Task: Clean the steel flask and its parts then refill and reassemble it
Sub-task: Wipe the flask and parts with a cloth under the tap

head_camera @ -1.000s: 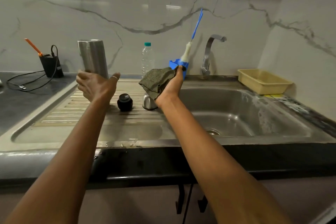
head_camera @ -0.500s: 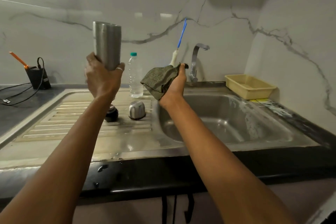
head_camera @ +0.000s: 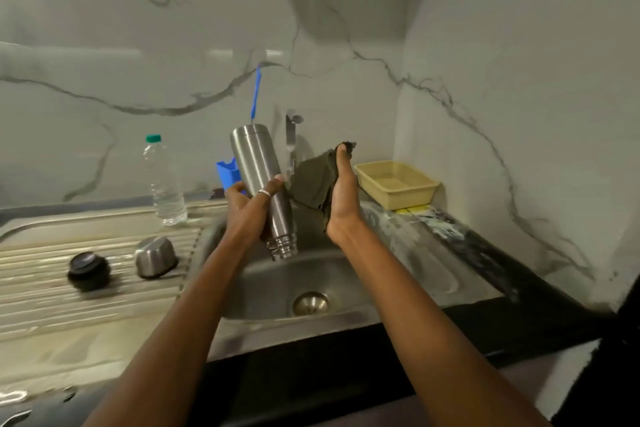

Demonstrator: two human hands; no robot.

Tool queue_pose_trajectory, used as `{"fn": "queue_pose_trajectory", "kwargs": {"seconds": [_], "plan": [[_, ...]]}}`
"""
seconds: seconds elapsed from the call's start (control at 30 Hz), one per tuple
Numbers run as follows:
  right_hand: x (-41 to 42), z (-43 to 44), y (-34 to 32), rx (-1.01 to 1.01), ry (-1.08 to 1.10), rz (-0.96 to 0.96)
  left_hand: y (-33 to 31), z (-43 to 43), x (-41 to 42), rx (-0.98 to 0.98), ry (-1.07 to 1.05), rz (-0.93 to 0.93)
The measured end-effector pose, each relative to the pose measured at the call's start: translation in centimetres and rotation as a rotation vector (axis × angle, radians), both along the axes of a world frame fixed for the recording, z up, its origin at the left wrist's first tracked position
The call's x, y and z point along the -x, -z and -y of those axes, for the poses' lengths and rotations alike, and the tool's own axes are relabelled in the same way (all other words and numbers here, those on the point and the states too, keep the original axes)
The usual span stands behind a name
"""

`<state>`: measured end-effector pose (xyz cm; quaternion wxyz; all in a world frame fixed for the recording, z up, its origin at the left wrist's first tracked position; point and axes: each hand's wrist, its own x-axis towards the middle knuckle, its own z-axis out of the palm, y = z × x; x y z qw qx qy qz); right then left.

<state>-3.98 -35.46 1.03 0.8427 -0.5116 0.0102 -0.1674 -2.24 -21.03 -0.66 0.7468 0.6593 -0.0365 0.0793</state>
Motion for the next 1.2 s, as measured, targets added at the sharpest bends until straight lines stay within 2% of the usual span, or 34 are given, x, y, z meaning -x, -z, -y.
{"fn": "queue_pose_trajectory", "kwargs": {"seconds": [0.17, 0.2, 0.3, 0.4, 0.53, 0.77, 1.0, 1.1, 1.2], "plan": [[-1.3, 4.2, 1.7, 0.174, 0.121, -0.048, 2.1, 5.4, -2.0, 0.302, 0.232, -0.176], [-1.4, 4.4, 1.7, 0.271, 0.151, -0.048, 2.5, 5.9, -2.2, 0.311, 0.264, -0.207], [-1.0, 3.8, 1.5, 0.731, 0.202, 0.053, 3.7, 7.0, -2.5, 0.305, 0.332, -0.252], [-1.4, 2.2, 2.1, 0.994, 0.027, 0.030, 4.2, 7.5, -2.7, 0.402, 0.427, -0.200], [-2.1, 0.8, 2.4, 0.989, -0.015, -0.011, 4.4, 7.0, -2.9, 0.436, 0.415, -0.169], [-6.8, 0.7, -0.2, 1.024, 0.147, -0.077, 4.3, 6.5, -3.2, 0.328, 0.408, -0.236], [-2.0, -0.6, 4.5, 1.188, 0.053, 0.060, 4.8, 5.3, -3.6, 0.470, 0.433, -0.164], [-2.5, -0.1, 2.8, 1.177, 0.055, 0.046, 4.6, 5.4, -3.4, 0.478, 0.467, -0.164], [-5.1, -0.1, 0.2, 1.192, 0.189, 0.003, 4.1, 5.8, -3.0, 0.377, 0.476, -0.210]]}}
